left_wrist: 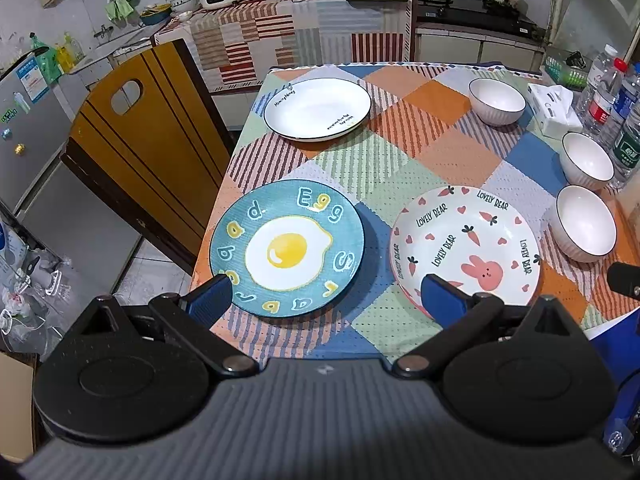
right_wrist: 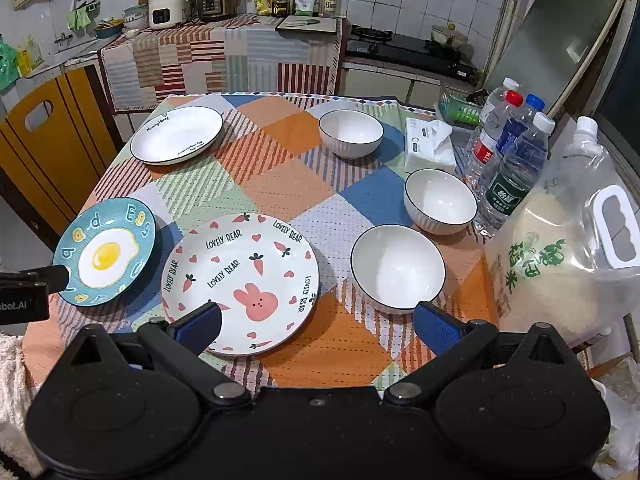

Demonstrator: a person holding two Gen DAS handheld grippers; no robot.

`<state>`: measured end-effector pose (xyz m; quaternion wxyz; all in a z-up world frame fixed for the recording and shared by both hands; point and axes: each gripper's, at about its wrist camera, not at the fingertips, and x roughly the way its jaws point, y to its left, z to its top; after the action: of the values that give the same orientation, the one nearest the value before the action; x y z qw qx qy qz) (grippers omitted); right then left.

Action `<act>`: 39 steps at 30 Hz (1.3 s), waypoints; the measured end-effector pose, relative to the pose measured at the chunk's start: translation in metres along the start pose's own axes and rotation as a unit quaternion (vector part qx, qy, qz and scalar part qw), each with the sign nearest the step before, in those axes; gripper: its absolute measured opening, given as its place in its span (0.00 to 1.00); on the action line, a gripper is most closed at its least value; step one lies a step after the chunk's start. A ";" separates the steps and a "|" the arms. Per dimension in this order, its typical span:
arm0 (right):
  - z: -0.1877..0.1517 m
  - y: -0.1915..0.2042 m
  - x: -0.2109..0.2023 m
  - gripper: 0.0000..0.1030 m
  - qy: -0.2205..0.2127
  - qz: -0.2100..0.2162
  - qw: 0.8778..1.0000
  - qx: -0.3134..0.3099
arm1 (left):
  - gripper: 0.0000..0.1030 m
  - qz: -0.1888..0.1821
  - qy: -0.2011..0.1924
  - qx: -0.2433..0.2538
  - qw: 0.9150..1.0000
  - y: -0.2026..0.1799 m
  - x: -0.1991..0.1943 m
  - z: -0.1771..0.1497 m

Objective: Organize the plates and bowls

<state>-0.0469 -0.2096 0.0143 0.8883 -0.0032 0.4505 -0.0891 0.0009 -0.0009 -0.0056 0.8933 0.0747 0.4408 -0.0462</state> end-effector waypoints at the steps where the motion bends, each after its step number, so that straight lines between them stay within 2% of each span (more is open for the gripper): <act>1: 0.000 0.000 0.000 1.00 0.000 -0.001 1.000 0.000 | 0.99 0.000 0.001 0.000 1.000 0.001 0.001 0.000; 23: -0.002 -0.003 0.002 1.00 0.000 0.004 1.000 0.000 | 0.97 -0.006 0.002 0.002 1.000 0.003 0.000 -0.003; 33: -0.002 -0.001 0.005 1.00 0.005 -0.002 1.000 -0.004 | 0.97 -0.024 -0.003 0.011 1.000 0.001 -0.005 -0.001; 39: -0.003 -0.001 0.008 1.00 0.009 -0.002 1.000 -0.006 | 0.96 -0.050 0.002 0.004 0.999 0.005 -0.004 -0.002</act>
<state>-0.0450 -0.2111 0.0066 0.8839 -0.0086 0.4591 -0.0884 -0.0021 0.0039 -0.0031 0.8886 0.0566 0.4456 -0.0926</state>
